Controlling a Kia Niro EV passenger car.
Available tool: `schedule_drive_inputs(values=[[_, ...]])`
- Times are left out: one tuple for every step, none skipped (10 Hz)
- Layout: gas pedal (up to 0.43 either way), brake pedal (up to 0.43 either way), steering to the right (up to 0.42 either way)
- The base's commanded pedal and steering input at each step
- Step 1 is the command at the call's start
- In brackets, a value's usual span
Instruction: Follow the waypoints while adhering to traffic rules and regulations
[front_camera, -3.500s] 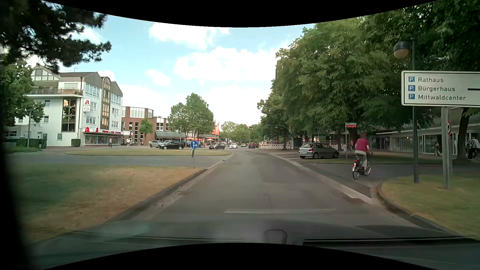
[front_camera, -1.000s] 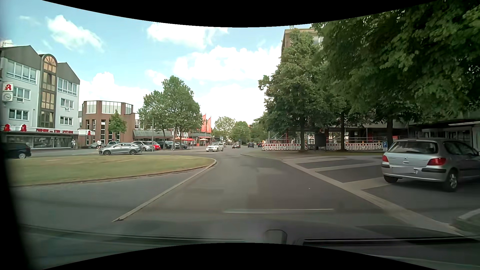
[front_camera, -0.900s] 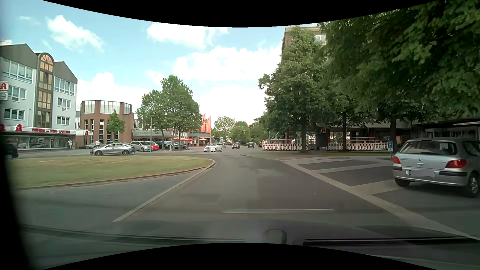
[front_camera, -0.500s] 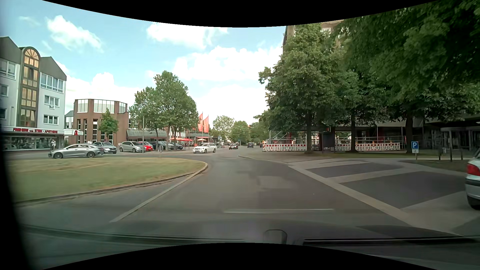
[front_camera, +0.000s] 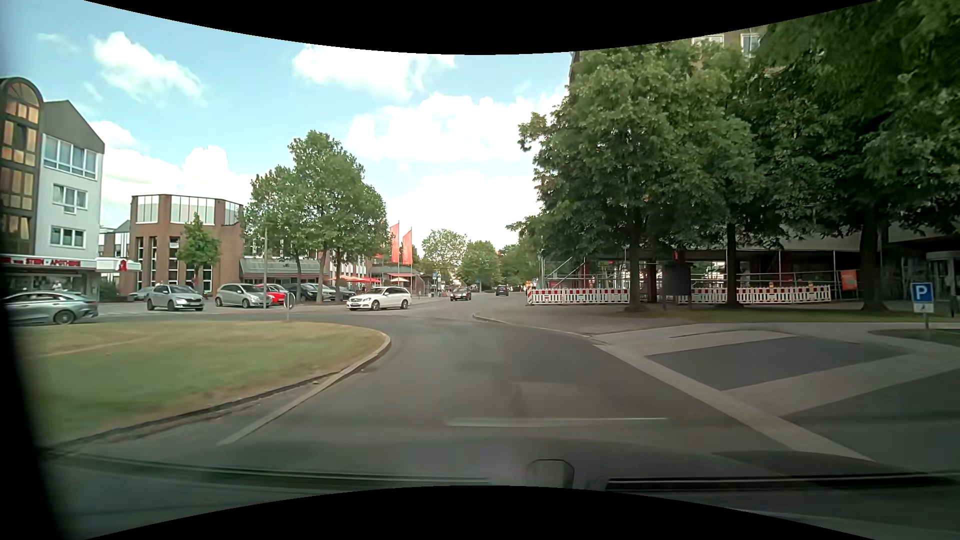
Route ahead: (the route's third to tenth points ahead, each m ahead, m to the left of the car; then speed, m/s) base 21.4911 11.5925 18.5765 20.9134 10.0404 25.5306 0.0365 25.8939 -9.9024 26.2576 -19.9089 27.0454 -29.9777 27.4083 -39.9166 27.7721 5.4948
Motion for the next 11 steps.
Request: schedule_drive_inputs(values=[[0.0, 0.006, 0.001], [0.0, 0.006, 0.0], [0.0, 0.006, -0.002], [0.0, 0.006, -0.003], [0.0, 0.006, -0.004], [0.0, 0.006, -0.004], [0.0, 0.006, -0.008], [0.0, 0.006, -0.012], [0.0, 0.006, -0.02], [0.0, 0.006, -0.027], [0.0, 0.024, -0.036]])
